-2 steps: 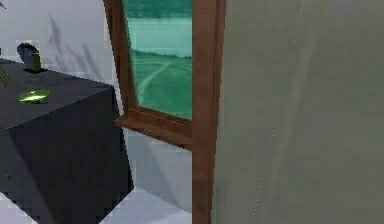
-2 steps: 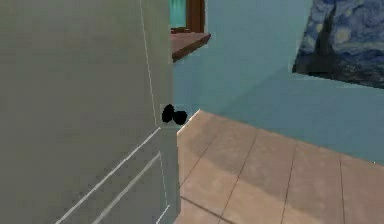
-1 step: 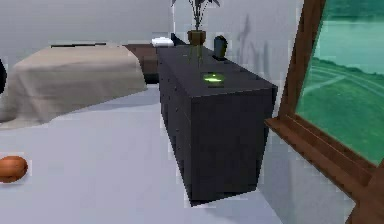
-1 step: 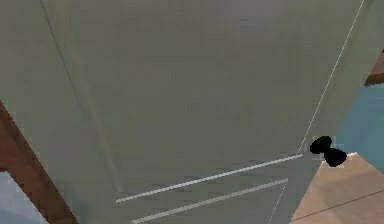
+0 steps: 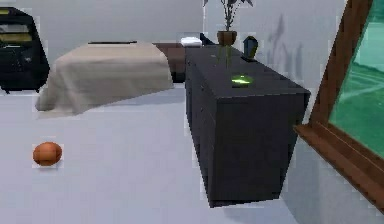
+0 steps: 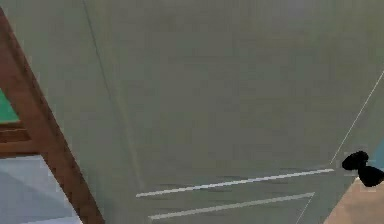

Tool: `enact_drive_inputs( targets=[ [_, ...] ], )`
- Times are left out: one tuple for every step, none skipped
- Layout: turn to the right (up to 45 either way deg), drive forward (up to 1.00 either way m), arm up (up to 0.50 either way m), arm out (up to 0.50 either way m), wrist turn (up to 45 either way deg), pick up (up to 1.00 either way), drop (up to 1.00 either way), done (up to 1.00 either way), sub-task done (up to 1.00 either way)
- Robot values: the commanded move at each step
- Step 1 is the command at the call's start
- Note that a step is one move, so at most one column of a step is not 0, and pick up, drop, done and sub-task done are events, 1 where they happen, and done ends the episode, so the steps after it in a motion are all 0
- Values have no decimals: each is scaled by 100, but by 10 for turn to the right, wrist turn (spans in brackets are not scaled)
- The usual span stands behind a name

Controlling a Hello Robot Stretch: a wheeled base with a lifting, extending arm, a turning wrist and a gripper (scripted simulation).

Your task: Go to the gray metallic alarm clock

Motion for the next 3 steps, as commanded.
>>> enact_drive_inputs(
  targets=[
    [0,30,0,0,0,0,0,0,0],
    [-450,0,0,0,0,0,0,0,0],
    [-180,0,0,0,0,0,0,0,0]
  ],
)
